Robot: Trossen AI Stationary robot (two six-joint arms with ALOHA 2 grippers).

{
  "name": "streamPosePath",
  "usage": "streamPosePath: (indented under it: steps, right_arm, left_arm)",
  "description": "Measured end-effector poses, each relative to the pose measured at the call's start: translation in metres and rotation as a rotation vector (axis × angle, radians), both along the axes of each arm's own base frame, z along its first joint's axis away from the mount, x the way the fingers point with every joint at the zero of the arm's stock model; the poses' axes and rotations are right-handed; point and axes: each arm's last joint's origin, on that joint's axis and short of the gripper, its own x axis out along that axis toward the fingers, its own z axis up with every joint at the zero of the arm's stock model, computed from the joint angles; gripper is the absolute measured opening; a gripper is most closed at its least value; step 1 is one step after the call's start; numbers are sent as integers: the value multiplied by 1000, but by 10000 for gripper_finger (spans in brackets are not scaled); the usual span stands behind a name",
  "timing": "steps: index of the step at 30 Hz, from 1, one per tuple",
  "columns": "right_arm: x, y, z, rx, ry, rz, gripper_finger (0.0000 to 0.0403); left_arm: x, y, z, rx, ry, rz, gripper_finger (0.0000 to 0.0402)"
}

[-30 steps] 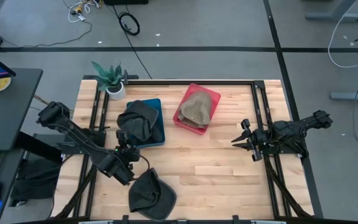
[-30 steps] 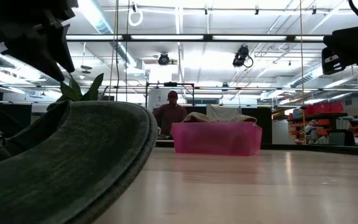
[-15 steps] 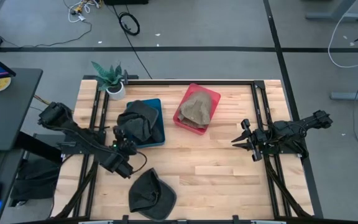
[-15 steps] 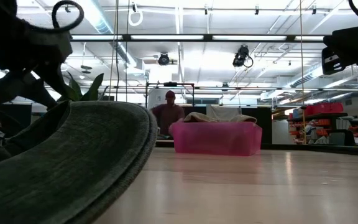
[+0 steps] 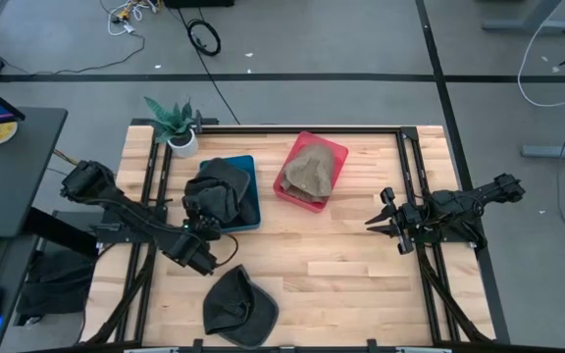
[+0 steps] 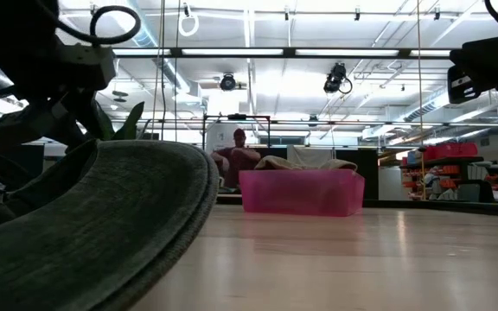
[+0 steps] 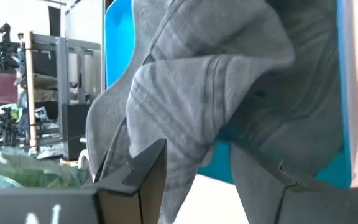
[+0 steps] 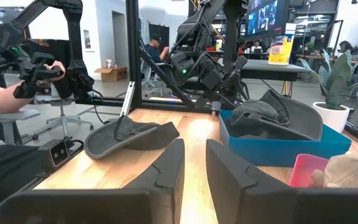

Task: Pick & Place hat
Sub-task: Put the top black cap into the blue bin

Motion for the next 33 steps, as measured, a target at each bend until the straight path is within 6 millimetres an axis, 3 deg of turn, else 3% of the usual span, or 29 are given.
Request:
streamPosePath:
  steps: [14,17,22,33]
  right_arm:
    - [0,0,0,0,0,0,71]
    - [0,0,0,0,0,0,71]
    - [0,0,0,0,0,0,71]
    - [0,0,0,0,0,0,71]
  left_arm:
    - [22,19,-2,-37,-52,53,170]
    - [22,20,-3,-61,-35,59,133]
    - [22,19,-3,-82,-31,65,22]
    - [32,29,5,-58,-210,199,8]
